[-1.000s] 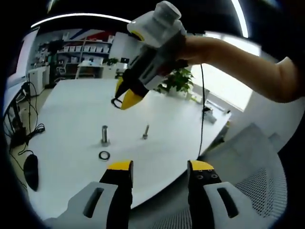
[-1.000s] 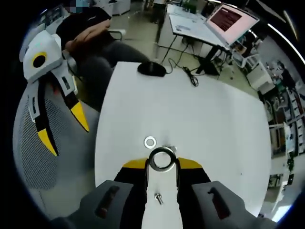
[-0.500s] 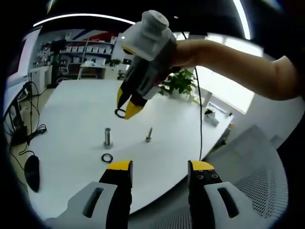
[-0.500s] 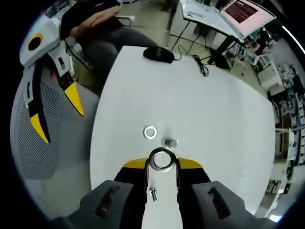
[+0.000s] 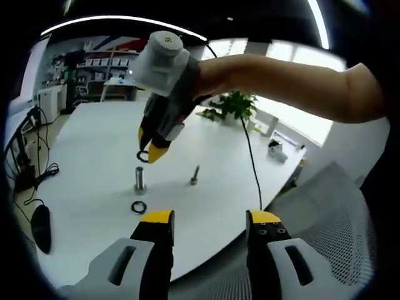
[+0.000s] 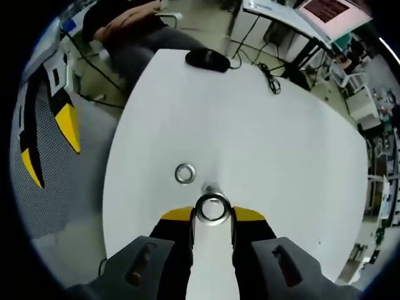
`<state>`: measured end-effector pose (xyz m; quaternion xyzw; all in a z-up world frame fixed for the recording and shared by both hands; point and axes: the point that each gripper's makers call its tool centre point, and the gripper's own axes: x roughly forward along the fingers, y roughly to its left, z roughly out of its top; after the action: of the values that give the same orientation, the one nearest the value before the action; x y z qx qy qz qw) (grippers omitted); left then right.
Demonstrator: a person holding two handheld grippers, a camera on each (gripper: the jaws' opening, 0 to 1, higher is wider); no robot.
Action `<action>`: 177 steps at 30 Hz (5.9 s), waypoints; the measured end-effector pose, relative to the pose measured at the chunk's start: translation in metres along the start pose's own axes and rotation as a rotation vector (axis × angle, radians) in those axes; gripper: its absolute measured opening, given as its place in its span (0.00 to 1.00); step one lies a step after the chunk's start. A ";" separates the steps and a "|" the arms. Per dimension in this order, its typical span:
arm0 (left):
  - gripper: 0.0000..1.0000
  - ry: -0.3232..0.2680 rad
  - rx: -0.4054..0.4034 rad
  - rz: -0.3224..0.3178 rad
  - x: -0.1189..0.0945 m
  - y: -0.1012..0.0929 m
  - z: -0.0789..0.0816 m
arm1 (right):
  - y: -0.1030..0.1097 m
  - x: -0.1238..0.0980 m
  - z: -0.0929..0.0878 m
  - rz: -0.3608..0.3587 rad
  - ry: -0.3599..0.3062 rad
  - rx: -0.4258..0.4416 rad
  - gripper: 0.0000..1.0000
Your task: Place the washer onto the threaded stud by aligning its center hole with the stud, sliding it down to the base, and recovering from edge contact or off-axis alignment until the washer reaches the visible bottom stop.
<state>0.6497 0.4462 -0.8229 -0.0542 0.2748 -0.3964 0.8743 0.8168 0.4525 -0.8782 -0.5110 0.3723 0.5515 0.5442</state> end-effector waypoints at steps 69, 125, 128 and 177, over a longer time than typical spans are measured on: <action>0.43 0.037 -0.031 0.036 0.000 0.008 -0.008 | 0.003 0.078 -0.013 0.127 0.064 0.083 0.42; 0.43 0.027 -0.018 -0.005 0.000 -0.002 -0.006 | 0.070 0.037 0.028 0.003 -0.360 0.482 0.38; 0.43 0.027 -0.018 -0.006 0.000 -0.002 -0.006 | 0.069 0.043 0.024 -0.031 -0.368 0.511 0.38; 0.43 0.052 -0.010 -0.027 0.002 -0.006 -0.010 | 0.060 0.092 0.017 -0.094 -0.326 0.579 0.37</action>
<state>0.6413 0.4425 -0.8306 -0.0520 0.2984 -0.4083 0.8611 0.7660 0.4808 -0.9723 -0.2566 0.3976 0.4718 0.7439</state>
